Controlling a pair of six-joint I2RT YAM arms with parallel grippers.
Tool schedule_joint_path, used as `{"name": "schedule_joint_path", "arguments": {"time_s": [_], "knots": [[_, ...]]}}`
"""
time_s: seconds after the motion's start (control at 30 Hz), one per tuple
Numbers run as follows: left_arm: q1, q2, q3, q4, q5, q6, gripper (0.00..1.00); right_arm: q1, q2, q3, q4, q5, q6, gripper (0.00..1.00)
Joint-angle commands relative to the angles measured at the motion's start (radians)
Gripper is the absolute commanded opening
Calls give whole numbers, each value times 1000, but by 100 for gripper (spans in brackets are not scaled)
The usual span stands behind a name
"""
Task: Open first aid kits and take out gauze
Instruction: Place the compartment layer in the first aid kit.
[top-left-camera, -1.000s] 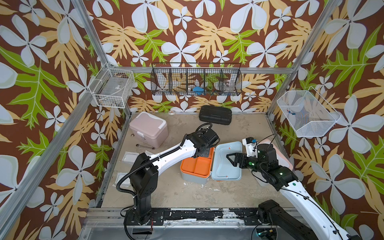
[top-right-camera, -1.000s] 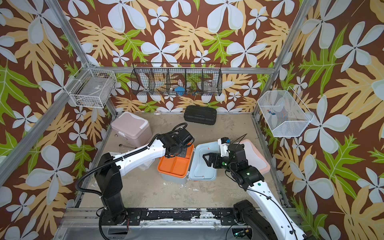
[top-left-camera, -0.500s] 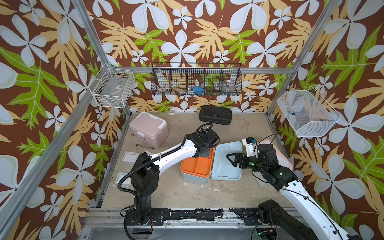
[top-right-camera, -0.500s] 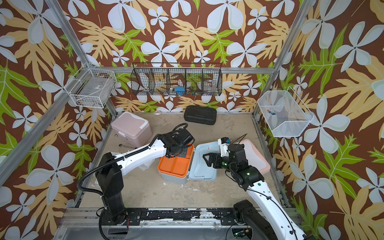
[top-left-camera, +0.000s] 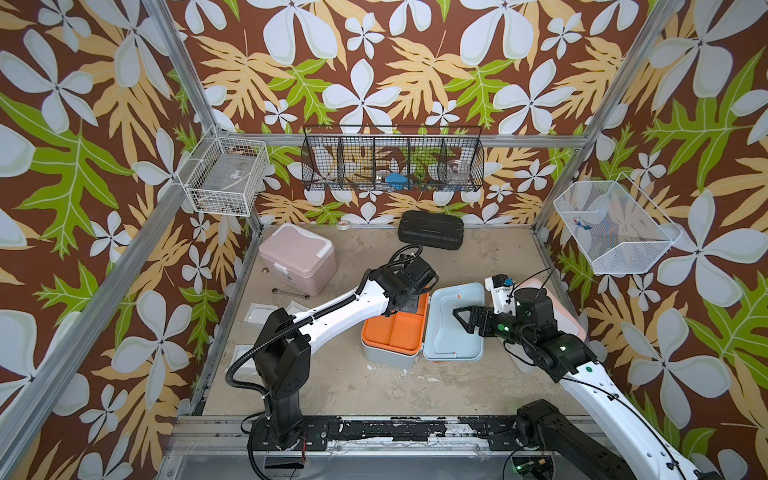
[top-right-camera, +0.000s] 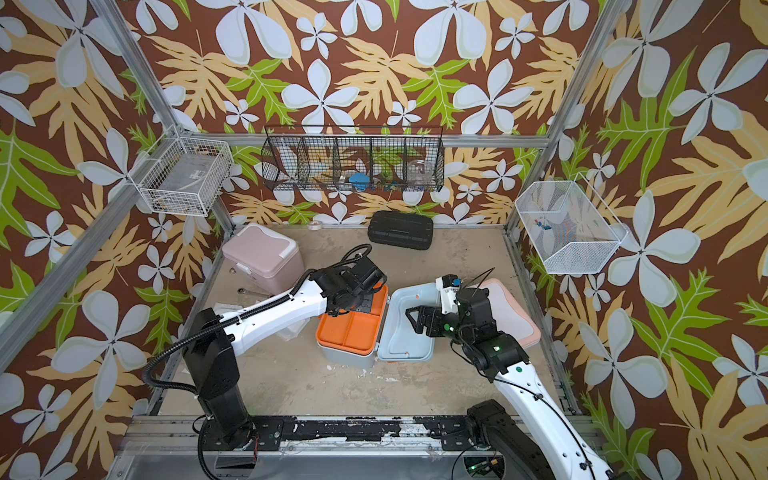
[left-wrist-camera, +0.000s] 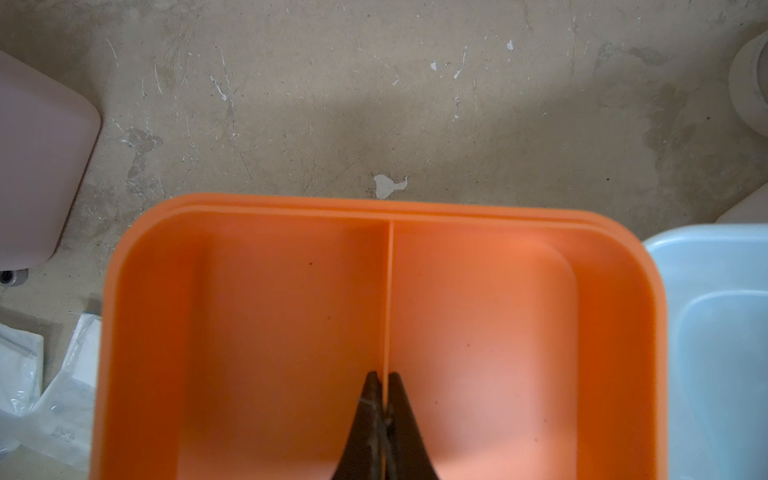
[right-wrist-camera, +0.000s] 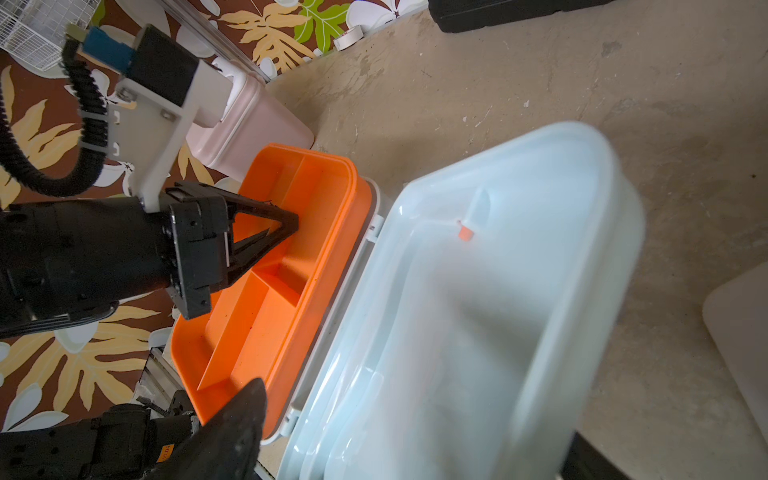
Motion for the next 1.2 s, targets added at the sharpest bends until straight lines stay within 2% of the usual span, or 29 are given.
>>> {"name": "schedule_joint_path", "arguments": {"time_s": [0.0, 0.3, 0.67, 1.0, 1.03, 1.13, 1.17], "knots": [[0, 5, -14, 20, -3, -16, 0, 1, -3, 0, 1, -2, -11, 88], [0, 3, -78, 58, 8, -31, 0, 1, 1, 5, 0, -2, -11, 88], [0, -36, -78, 81, -27, -38, 0, 1, 0, -5, 4, -2, -5, 88], [1, -31, -149, 124, 18, -55, 0, 1, 3, -1, -1, 0, -12, 88], [0, -33, -151, 124, 19, -57, 1, 2, 4, 0, 1, 0, -12, 88], [0, -48, -155, 125, 24, -55, 13, 1, 9, 2, 1, 0, -11, 88], [0, -58, -154, 121, 28, -55, 20, 2, 10, 4, 0, -1, -11, 88]]}}
